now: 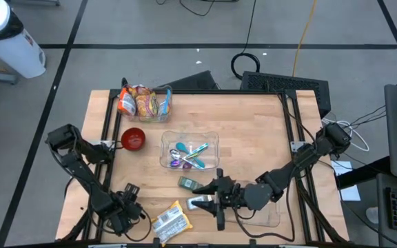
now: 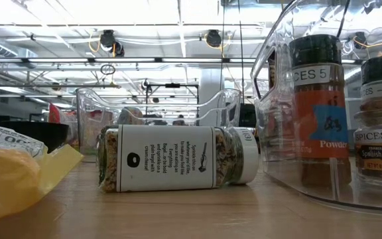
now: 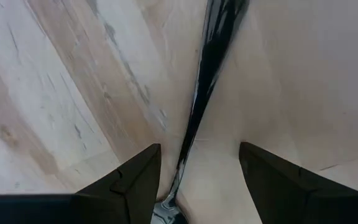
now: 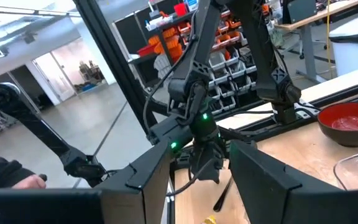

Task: Pick & Place Food Item
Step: Put the black spoon into the middle transparent bin

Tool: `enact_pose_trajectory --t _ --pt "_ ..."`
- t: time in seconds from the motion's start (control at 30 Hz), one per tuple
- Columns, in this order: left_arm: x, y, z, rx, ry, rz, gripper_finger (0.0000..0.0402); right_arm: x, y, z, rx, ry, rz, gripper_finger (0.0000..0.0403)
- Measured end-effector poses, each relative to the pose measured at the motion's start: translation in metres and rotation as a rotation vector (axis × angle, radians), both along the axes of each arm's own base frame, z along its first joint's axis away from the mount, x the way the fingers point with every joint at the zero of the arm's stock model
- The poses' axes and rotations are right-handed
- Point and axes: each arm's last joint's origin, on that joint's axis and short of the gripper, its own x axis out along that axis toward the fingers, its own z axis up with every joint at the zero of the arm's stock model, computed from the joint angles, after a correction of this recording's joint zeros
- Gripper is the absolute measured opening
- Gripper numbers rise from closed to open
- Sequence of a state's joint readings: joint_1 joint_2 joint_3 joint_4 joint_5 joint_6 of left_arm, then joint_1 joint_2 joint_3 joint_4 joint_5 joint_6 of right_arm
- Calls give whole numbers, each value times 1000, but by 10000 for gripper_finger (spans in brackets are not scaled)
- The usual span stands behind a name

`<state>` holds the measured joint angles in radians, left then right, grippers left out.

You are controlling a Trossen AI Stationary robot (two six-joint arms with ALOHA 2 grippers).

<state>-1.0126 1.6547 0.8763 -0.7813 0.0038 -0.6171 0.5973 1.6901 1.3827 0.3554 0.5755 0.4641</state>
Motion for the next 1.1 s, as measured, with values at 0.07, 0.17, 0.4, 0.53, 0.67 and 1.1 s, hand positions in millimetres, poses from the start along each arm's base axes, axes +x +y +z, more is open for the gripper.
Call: enact_pose_trajectory --t 0.07,0.17,0.4,0.53,0.67,1.1 --pt "-1 1 -2 -5 14 10 229 0 0 0 1 -1 0 160" --pt "-2 2 -4 -3 20 11 229 0 0 0 1 -4 0 160" --pt "1 2 -4 -37 39 6 177 0 0 1 -2 -5 0 160" --pt "5 4 -4 -47 56 29 114 0 0 1 -16 -6 1 160" --pt "9 8 -5 -58 78 54 55 0 0 1 -19 -6 1 160" --pt "30 41 31 -200 95 414 8 -7 -4 16 -92 -58 12 160"
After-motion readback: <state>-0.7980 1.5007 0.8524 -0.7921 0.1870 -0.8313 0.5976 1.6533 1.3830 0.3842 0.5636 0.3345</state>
